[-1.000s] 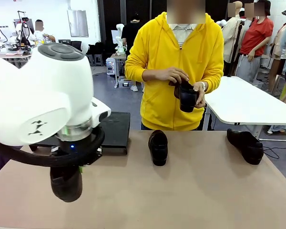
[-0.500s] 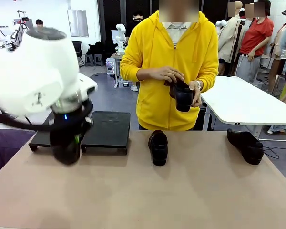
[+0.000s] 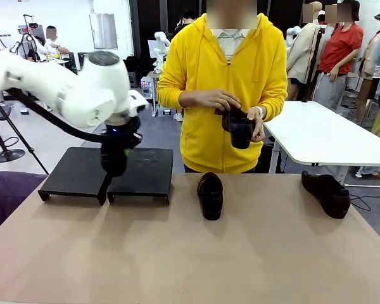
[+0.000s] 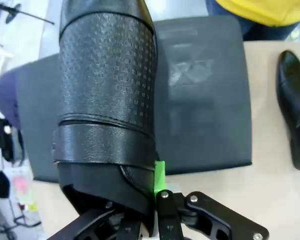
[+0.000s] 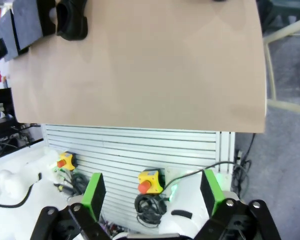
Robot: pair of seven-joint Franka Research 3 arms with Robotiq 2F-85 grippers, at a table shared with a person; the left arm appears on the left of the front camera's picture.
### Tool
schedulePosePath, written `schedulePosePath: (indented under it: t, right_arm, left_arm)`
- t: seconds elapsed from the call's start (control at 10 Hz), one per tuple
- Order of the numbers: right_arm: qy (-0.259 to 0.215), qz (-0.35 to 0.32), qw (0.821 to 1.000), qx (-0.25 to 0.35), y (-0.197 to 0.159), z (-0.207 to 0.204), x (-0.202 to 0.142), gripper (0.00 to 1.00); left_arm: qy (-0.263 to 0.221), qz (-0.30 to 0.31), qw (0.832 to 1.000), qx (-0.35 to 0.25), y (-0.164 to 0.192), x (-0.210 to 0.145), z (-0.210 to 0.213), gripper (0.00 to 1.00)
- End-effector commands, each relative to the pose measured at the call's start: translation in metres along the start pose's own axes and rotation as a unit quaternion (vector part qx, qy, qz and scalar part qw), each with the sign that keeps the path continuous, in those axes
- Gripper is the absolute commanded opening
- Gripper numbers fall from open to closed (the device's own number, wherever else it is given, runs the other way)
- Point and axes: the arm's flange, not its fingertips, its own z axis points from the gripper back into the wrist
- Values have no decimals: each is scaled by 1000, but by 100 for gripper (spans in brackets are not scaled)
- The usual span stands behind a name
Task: Organize the shoes by placing them on the stand.
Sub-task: Place the Shoe from the middle of the table onto the Shoes Stand.
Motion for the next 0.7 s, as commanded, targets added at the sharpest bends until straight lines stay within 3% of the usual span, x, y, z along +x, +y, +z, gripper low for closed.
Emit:
schedulePosePath:
  t: [0.0,0.3,0.6]
  right_arm:
    - [-2,11,1000,10,-1,0,0,100]
    - [-2,11,1000,10,-1,0,0,100]
    - [-2,11,1000,10,-1,0,0,100]
  left_arm:
    - [12,-18,1000,14,-25,16,-5,0]
    - [48,58,996,44,-41,21,-49,0]
    - [61,68,994,56,-34,21,-62,0]
